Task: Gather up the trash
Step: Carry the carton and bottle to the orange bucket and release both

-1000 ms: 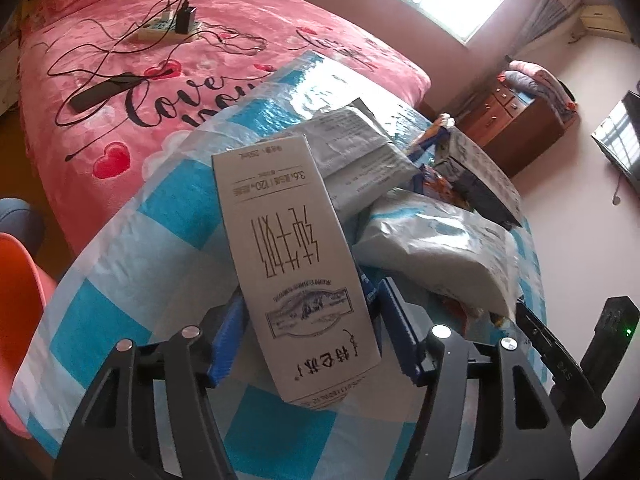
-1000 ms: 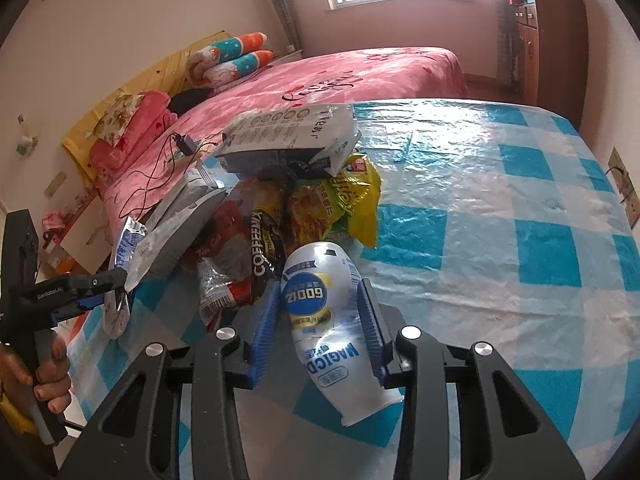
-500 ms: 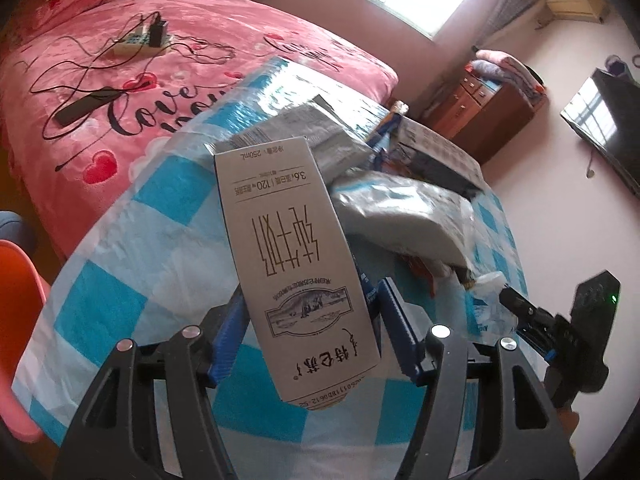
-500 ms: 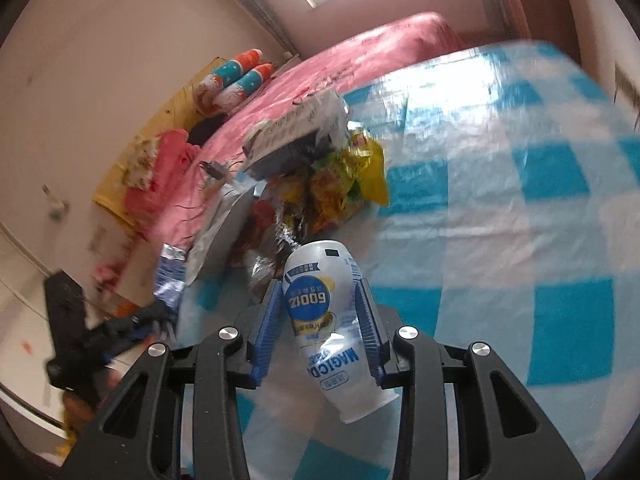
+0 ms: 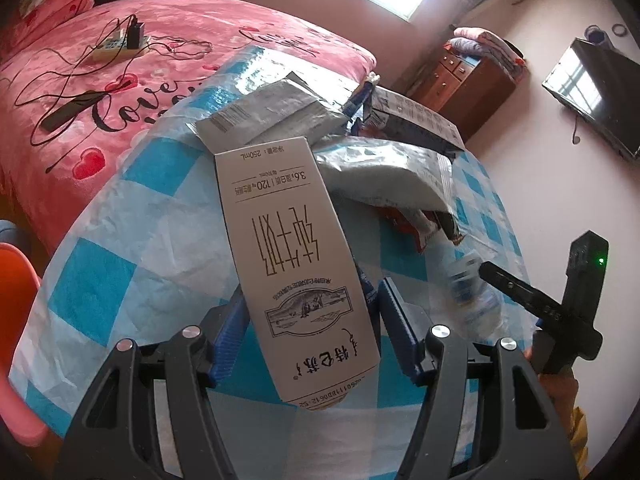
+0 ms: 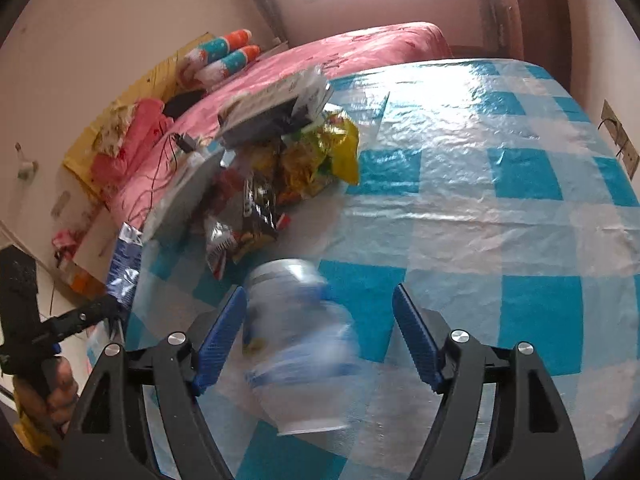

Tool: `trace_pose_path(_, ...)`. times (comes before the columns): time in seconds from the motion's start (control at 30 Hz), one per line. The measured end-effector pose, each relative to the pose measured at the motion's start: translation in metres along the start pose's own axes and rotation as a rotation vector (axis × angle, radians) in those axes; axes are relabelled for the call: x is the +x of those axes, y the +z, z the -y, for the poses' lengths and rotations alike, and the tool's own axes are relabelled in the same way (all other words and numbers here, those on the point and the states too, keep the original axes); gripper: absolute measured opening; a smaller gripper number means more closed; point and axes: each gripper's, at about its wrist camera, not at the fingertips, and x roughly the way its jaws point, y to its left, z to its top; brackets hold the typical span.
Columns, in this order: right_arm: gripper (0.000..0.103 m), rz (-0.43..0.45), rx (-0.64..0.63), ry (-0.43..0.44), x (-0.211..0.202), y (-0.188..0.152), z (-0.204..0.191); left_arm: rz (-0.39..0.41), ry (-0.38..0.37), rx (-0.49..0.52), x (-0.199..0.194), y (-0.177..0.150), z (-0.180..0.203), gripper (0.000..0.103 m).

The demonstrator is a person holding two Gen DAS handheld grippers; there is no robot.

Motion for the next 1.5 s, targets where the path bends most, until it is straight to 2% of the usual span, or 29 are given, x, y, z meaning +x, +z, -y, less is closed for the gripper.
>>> trace_pose_path(0.23, 0.076, -0.008, -0.075, -0.037, 0.003, -0.012, -0.023, 0.0, -0.009, -0.002, -0.003, -0.004, -0.007, 0.064)
trace_pose_path(0.4, 0.076, -0.009, -0.16, -0.138, 0.008, -0.02, -0.044, 0.009, -0.013, 0.012, -0.007, -0.007, -0.009, 0.064)
trace_pose_path(0.43, 0.073, -0.012, -0.169, -0.154, 0.009, -0.021, -0.046, 0.012, -0.015, 0.014, -0.008, -0.007, -0.009, 0.064)
trace_pose_path(0.47, 0.063, -0.014, -0.172, -0.164, 0.01, -0.022, -0.047, 0.014, -0.017, 0.015, -0.009, -0.007, -0.01, 0.064)
trace_pose_path(0.53, 0.059, -0.011, -0.179, -0.199, 0.011, -0.023, -0.049, 0.018, -0.022, 0.016, -0.01, -0.008, -0.012, 0.064)
trace_pose_path(0.87, 0.058, 0.018, -0.187, -0.194, 0.003, -0.027, -0.064, 0.039, -0.052, 0.014, -0.022, -0.012, -0.023, 0.064)
trace_pose_path(1.1, 0.058, 0.023, -0.189, -0.09, 0.001, -0.017, -0.098, 0.073, -0.055, 0.001, -0.037, -0.012, -0.036, 0.064)
trace_pose_path(1.3, 0.058, -0.011, -0.205, 0.103, 0.014, -0.005, -0.153, 0.119, -0.026, -0.028, -0.061, -0.013, -0.056, 0.064)
trace_pose_path(1.5, 0.058, -0.069, -0.279, 0.283, 0.039, -0.002, -0.228, 0.17, 0.063, -0.083, -0.095, -0.023, -0.099, 0.064)
